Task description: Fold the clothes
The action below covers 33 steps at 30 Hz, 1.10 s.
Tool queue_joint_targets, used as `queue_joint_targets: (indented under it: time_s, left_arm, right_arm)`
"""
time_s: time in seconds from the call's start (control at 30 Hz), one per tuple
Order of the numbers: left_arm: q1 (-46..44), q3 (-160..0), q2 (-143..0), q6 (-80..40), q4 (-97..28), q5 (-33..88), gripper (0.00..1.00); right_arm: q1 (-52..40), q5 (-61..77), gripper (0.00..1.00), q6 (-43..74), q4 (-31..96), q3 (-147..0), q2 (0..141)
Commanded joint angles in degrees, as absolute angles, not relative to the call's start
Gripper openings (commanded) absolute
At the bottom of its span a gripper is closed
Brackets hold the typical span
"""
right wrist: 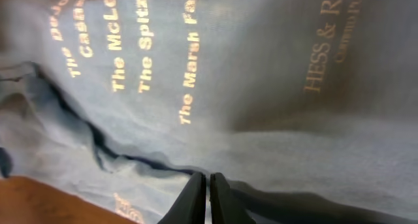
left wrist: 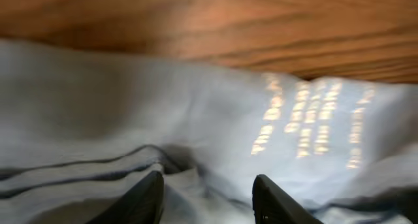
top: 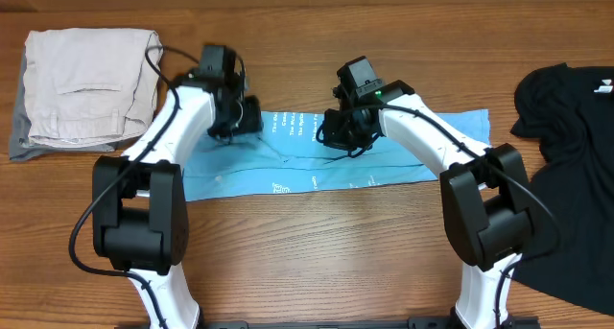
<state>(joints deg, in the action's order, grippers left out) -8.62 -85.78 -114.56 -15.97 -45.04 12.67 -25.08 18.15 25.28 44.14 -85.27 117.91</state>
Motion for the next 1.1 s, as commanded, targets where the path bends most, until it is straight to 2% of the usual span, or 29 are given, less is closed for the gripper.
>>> queue_joint_targets:
  time_s: [0.0,0.23,0.53,0.67,1.07]
  left_arm:
    - [-9.2,-90.2,-113.1,-15.4,-48.0,13.5,0.49]
    - [-12.5,-88.0,-113.1,-15.5,-47.9,14.5,0.5]
    - [-14.4,-79.0,-113.1,-17.4,-36.9,13.4,0.51]
    - [-14.4,-76.1,-113.1,-17.9,-33.1,13.1,0.51]
    - [-14.4,-75.7,-113.1,-17.8,-32.7,11.4,0.53]
  right_arm:
    - [-25.4,13.2,0.09,25.6,44.0,-85.1,117.6]
    - [-25.4,13.4,0.08,25.6,43.9,-83.7,120.4]
    - [-25.4,16.6,0.08,25.5,45.2,-83.6,120.5]
    - [-25.4,17.3,0.08,25.5,48.2,-83.6,120.5]
    - [-25.4,17.7,0.09,25.3,59.1,-83.6,120.5]
